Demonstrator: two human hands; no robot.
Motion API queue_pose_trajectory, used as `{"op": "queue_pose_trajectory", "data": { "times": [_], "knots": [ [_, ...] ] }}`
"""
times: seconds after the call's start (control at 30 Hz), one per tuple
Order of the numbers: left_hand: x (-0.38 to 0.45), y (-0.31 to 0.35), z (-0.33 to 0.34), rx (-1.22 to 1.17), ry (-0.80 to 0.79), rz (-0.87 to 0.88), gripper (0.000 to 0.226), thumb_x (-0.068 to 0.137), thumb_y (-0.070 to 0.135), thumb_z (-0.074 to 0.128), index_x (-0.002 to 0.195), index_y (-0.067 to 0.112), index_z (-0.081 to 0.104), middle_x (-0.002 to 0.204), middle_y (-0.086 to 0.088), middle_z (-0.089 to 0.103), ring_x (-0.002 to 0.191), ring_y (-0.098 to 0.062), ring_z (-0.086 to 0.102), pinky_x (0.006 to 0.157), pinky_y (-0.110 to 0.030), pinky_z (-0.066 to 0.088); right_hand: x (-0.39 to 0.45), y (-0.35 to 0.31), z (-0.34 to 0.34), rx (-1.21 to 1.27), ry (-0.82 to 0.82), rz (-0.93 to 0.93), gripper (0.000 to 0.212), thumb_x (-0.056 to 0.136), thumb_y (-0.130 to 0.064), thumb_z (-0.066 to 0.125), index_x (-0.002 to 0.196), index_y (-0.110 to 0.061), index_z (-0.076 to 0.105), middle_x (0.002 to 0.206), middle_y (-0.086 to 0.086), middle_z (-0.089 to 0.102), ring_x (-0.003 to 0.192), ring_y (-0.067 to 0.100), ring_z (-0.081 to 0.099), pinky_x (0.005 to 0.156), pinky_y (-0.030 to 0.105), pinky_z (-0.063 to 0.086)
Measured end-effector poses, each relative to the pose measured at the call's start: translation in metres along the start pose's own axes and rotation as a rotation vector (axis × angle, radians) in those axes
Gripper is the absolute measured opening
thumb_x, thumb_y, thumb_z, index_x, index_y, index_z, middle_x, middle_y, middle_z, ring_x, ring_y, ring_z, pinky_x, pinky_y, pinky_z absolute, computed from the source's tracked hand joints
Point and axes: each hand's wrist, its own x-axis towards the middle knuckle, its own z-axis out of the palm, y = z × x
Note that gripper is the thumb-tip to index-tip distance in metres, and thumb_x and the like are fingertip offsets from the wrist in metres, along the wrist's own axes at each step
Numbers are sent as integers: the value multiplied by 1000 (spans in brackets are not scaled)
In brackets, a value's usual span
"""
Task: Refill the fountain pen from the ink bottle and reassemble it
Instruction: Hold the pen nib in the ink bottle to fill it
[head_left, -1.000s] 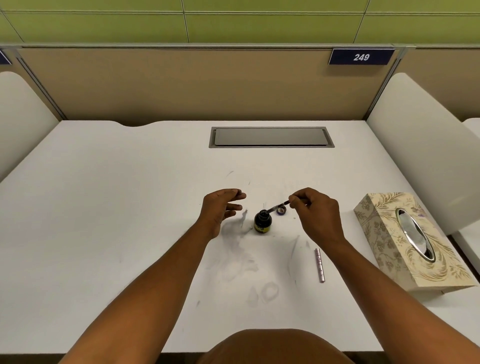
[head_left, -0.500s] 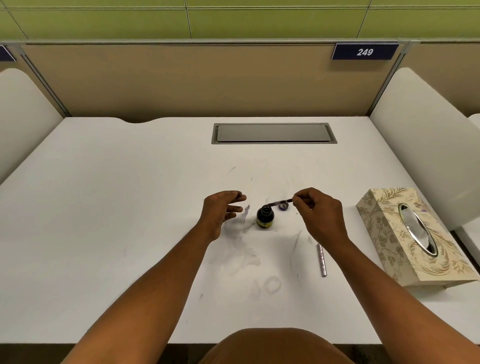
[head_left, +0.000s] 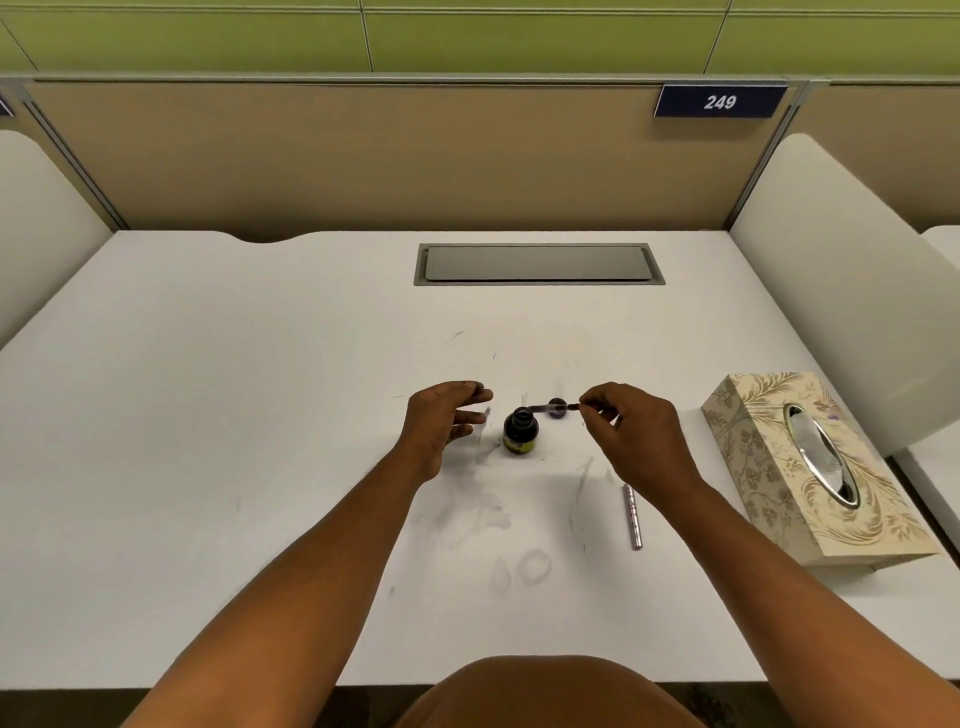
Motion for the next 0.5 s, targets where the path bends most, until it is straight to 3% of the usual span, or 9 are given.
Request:
{"op": "queue_pose_trajectory", "data": {
  "times": [0.17,0.23,0.33,0.43,0.5],
  "knots": [
    [-3,-1,3,-7,-25,-3,15,97,18,58,97,13,72,94,-1,78,64,-12,68,61,-22,49,-11,8,5,-96,-71,-89,11,88,-11,66,96,-15,70,85,-5,68,76,15,63,72,34,53],
    [-5,-2,2,-5,-33,-15,16,97,17,57,97,12,72,91,-4,78,64,-14,66,59,-22,49,-16,10,1,-73,-50,-54,11,87,-9,67,94,-16,70,82,-7,67,74,8,62,71,28,52],
    [-8,-6,1,21,-92,-66,18,97,16,57,98,7,72,87,-9,76,61,-15,64,58,-22,50,-21,7,-6,101,10,144,9,88,-12,68,91,-19,72,77,-15,66,73,-2,60,66,9,44],
    [-16,-11,8,130,-232,-141,19,96,19,58,100,7,72,92,-9,77,64,-15,66,61,-24,50,-23,5,-4,317,75,371,6,86,-17,70,89,-21,74,81,-14,72,75,-4,63,67,11,46],
    [-21,-15,18,192,-305,-157,20,96,21,59,101,8,73,97,-9,77,67,-14,66,61,-23,50,-22,5,-1,508,113,503,4,85,-16,73,88,-18,74,80,-6,73,73,3,64,68,22,49]
  ]
}}
